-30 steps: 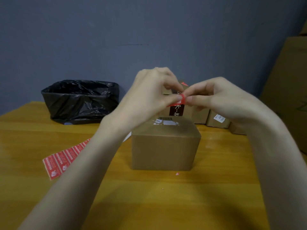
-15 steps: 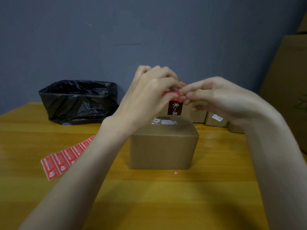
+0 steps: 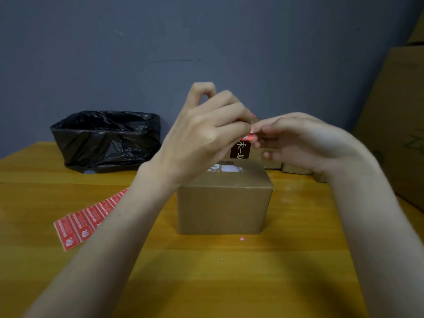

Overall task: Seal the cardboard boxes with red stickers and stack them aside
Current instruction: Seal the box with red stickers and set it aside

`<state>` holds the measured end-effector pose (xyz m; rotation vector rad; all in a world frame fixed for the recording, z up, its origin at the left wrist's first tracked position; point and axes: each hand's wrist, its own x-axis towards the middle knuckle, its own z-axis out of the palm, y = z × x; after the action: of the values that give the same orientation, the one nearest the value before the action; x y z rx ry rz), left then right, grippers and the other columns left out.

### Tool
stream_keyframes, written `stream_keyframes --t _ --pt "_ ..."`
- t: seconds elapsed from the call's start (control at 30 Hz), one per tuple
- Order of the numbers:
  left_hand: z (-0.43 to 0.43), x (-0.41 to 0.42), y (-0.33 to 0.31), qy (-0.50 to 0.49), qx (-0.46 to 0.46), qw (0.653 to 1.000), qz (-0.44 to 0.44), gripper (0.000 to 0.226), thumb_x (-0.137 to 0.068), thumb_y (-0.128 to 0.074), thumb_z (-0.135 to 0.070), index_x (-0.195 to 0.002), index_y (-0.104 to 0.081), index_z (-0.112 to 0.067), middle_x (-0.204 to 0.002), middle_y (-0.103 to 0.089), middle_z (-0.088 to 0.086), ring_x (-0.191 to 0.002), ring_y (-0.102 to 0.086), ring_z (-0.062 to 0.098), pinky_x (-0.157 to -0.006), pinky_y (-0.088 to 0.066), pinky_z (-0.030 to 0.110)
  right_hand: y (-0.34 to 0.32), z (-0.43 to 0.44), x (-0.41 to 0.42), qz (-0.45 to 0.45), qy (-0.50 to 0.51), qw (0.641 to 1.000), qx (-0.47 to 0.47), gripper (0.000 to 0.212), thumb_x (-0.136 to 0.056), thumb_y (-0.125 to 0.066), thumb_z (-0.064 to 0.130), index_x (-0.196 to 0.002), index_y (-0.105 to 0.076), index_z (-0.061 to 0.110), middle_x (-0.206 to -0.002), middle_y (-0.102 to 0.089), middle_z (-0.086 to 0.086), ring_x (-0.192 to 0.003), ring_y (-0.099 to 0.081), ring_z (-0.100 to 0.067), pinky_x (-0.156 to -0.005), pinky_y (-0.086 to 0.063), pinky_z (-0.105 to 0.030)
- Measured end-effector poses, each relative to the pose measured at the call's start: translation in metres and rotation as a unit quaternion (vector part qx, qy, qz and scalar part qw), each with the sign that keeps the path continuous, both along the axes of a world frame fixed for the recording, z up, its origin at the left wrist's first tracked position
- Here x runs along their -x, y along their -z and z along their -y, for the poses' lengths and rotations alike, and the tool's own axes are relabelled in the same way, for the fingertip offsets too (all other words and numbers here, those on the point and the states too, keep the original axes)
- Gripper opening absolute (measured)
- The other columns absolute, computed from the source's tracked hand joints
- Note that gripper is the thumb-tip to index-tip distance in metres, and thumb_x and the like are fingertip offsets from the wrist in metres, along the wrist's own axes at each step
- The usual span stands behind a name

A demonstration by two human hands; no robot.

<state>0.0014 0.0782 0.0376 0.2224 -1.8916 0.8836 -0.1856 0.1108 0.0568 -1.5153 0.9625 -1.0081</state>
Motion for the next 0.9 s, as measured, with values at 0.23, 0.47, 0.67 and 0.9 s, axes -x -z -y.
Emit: stream_keyframes --t 0.23,0.47,0.67,0.9 --pt "0.000 0.004 0.004 0.009 0.035 0.998 -0.054 0.016 -0.085 -0.066 -0.002 -0.070 -0.071 -0.005 -0.081 -0.070 0.002 -0.074 -0.059 0.019 -0.076 -0.033 0.034 0.009 0.012 0.005 0.117 -0.118 0.983 -0.084 0.018 -0.069 -0.060 0.012 -0.083 -0.071 0.012 -0.075 -0.062 0.003 -0.066 -0.057 -0.006 -0.054 -0.046 -0.017" --pt "-0.004 0.010 0.009 0.069 -0.039 0.986 -0.148 0.013 -0.084 -0.069 -0.004 -0.071 -0.070 -0.003 -0.080 -0.069 0.004 -0.078 -0.057 0.017 -0.076 -0.038 0.039 0.021 0.023 0.001 0.239 -0.277 0.918 -0.151 0.025 -0.085 -0.051 0.016 -0.099 -0.070 0.007 -0.089 -0.067 0.001 -0.079 -0.062 -0.006 -0.064 -0.049 -0.016" --pt "-0.005 0.006 0.002 0.115 -0.241 0.929 -0.256 0.010 -0.084 -0.067 -0.015 -0.077 -0.066 -0.009 -0.083 -0.061 -0.009 -0.082 -0.057 0.008 -0.079 -0.044 0.032 0.026 0.024 0.005 0.265 -0.130 0.943 -0.153 0.036 -0.060 -0.074 0.012 -0.095 -0.074 0.004 -0.071 -0.065 0.002 -0.060 -0.061 -0.004 -0.044 -0.045 -0.013" --pt "-0.006 0.001 -0.005 0.219 -0.597 0.684 -0.358 0.006 -0.080 -0.071 -0.014 -0.077 -0.071 -0.019 -0.067 -0.069 -0.012 -0.067 -0.061 -0.003 -0.064 -0.044 0.016 0.024 0.019 -0.027 0.015 0.054 0.998 0.004 0.037 -0.065 -0.079 0.027 -0.098 -0.067 0.017 -0.098 -0.065 -0.002 -0.093 -0.062 -0.013 -0.073 -0.051 -0.027"
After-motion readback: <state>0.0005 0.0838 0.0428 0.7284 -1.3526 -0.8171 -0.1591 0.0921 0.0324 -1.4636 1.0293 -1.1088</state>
